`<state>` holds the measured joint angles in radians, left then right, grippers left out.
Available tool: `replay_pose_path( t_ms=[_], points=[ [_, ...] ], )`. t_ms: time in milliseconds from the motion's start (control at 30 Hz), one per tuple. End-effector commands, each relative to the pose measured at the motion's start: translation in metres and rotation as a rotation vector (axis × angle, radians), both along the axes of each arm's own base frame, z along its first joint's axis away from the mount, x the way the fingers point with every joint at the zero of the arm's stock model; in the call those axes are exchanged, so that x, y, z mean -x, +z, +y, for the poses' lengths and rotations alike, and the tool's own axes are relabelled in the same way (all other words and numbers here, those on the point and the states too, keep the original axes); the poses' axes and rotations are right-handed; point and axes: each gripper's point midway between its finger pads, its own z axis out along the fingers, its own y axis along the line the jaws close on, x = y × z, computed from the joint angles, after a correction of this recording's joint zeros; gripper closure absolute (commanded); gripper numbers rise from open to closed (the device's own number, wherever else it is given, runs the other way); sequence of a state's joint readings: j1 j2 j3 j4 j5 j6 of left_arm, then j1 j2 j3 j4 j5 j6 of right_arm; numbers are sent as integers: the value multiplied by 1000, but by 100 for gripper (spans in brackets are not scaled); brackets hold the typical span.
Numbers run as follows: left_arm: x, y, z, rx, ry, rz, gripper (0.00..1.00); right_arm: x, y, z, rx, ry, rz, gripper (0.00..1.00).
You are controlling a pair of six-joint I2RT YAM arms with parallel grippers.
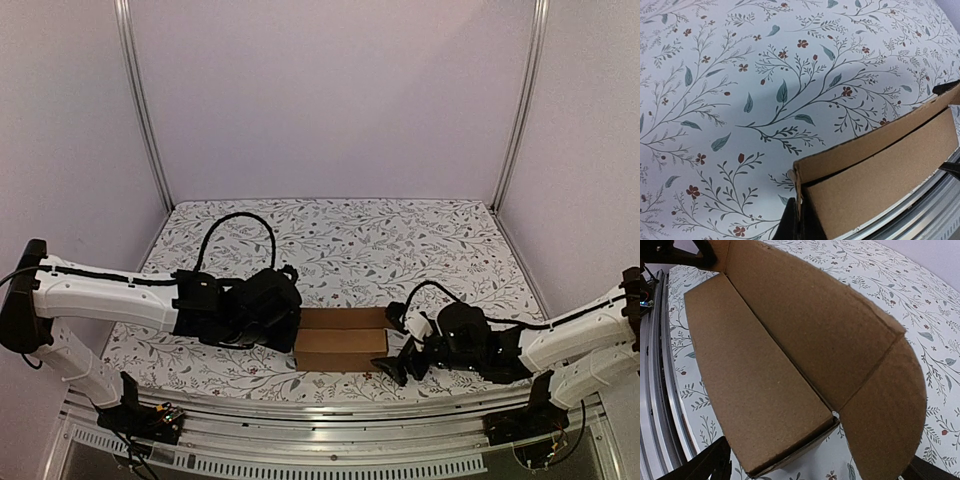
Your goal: Fold the paper box
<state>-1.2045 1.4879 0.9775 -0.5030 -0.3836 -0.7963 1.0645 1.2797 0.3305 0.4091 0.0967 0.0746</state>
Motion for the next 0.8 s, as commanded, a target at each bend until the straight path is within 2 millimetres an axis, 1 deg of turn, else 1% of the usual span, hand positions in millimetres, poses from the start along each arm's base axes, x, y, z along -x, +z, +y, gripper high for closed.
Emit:
replay_pose_path(
  t_ms=[0, 67, 167, 233, 300, 567, 767],
  points=[
    [19, -27, 18, -120, -37, 67, 100, -3, 15, 24, -131, 76, -13, 1],
    [20, -27, 19, -124, -36, 67, 100, -2, 7, 30, -131, 100, 3, 2],
    [19, -26, 19, -128, -35, 62, 100, -2, 2, 34, -144, 115, 3, 3],
    [19, -26, 20, -130, -36, 59, 100, 0, -4, 36, -145, 128, 13, 5],
    [19, -27, 22, -135, -34, 58, 100, 1, -4, 36, -163, 134, 10, 7],
    [19, -29, 25, -158, -38, 54, 100, 9, -13, 35, -173, 156, 45, 18],
    [18, -29, 30, -170, -33, 43, 100, 11, -23, 33, -187, 144, 72, 23]
  ],
)
